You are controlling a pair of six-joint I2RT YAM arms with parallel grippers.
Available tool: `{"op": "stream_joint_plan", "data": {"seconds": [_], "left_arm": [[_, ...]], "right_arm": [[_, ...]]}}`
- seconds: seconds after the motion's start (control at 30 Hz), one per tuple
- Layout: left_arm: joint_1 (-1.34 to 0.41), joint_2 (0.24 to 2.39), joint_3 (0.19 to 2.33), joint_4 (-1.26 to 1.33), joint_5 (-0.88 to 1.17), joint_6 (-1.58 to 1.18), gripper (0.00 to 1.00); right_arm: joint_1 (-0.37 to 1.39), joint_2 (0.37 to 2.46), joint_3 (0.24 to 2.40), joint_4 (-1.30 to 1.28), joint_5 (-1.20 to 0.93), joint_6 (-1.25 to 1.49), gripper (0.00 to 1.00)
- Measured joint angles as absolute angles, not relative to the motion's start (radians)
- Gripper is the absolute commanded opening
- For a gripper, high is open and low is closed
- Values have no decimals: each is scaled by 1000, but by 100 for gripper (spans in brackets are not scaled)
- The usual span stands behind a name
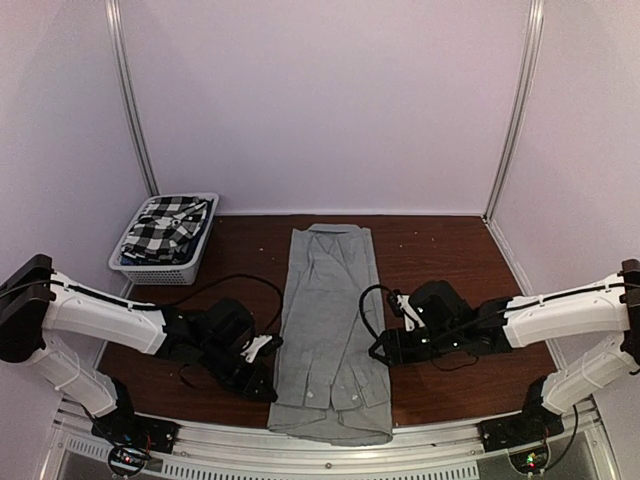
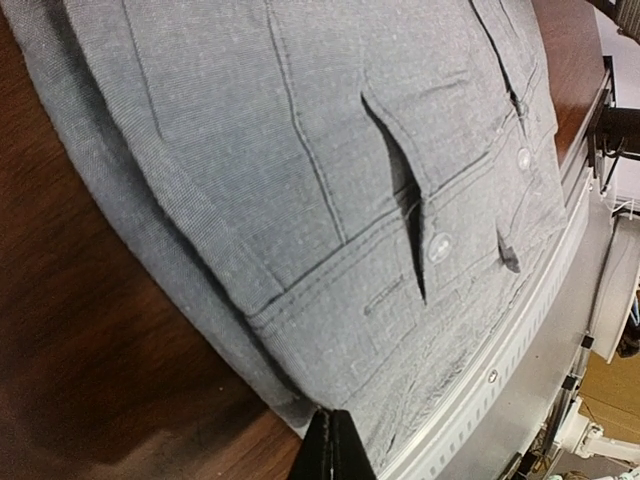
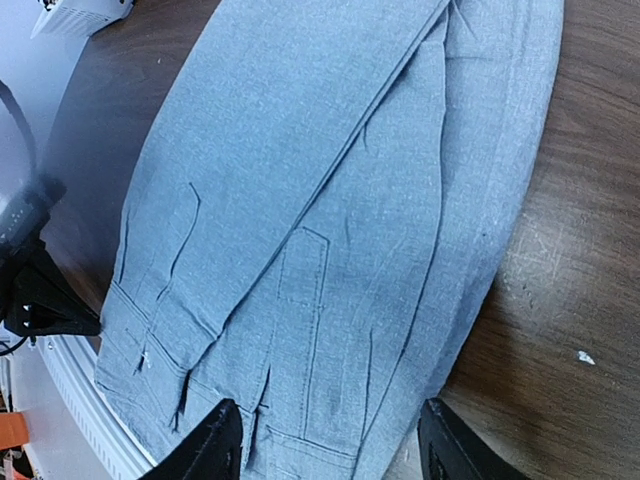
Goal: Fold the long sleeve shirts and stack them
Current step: Pick up the rectangle-folded shirt from the center of the board.
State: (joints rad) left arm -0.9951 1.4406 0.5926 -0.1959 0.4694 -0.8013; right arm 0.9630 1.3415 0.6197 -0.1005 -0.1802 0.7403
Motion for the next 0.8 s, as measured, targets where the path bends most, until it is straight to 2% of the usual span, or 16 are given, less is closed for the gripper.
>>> {"op": "stream_joint_plan", "data": {"seconds": [0.17, 0.37, 0.57, 0.8], "left_arm": [[-995, 1431, 593, -203, 465, -812, 28], [-996, 1333, 593, -267, 410, -829, 43], [-989, 1302, 581, -270, 384, -847, 49], [-971, 1325, 529, -229, 427, -871, 49]], "right_arm": [[965, 1315, 587, -98, -186, 764, 62], [977, 1248, 489, -62, -226, 816, 61], [1007, 1225, 426, -41, -267, 873, 54], [1048, 1211, 349, 30, -327, 953, 48]]}}
